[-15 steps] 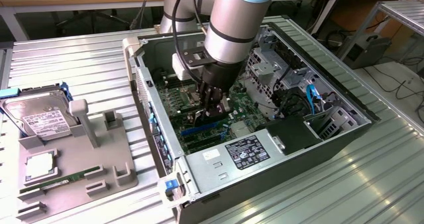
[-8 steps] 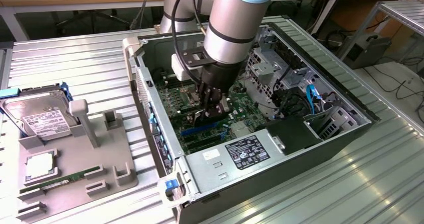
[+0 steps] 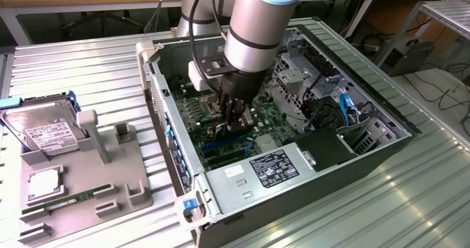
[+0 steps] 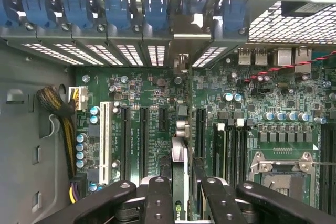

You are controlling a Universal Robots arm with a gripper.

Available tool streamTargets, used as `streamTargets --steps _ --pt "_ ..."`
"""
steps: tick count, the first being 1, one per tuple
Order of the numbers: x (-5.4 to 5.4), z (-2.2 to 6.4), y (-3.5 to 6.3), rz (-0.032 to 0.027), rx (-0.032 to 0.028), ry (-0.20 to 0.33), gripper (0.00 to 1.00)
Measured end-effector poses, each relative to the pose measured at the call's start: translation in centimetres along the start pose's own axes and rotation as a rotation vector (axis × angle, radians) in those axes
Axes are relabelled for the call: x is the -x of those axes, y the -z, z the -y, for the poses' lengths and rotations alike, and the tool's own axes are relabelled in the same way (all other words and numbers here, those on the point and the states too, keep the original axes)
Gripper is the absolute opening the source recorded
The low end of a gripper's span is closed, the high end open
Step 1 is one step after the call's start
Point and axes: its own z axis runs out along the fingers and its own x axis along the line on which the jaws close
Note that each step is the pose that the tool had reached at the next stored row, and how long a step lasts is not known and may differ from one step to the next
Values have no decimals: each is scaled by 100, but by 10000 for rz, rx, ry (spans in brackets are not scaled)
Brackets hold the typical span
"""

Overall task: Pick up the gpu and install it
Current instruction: 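Insert the gpu into the slot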

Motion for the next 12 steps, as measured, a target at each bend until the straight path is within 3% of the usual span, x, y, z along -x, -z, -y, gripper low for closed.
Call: streamTargets --steps 12 --pt "-2 -4 -82 9 -1 -191 26"
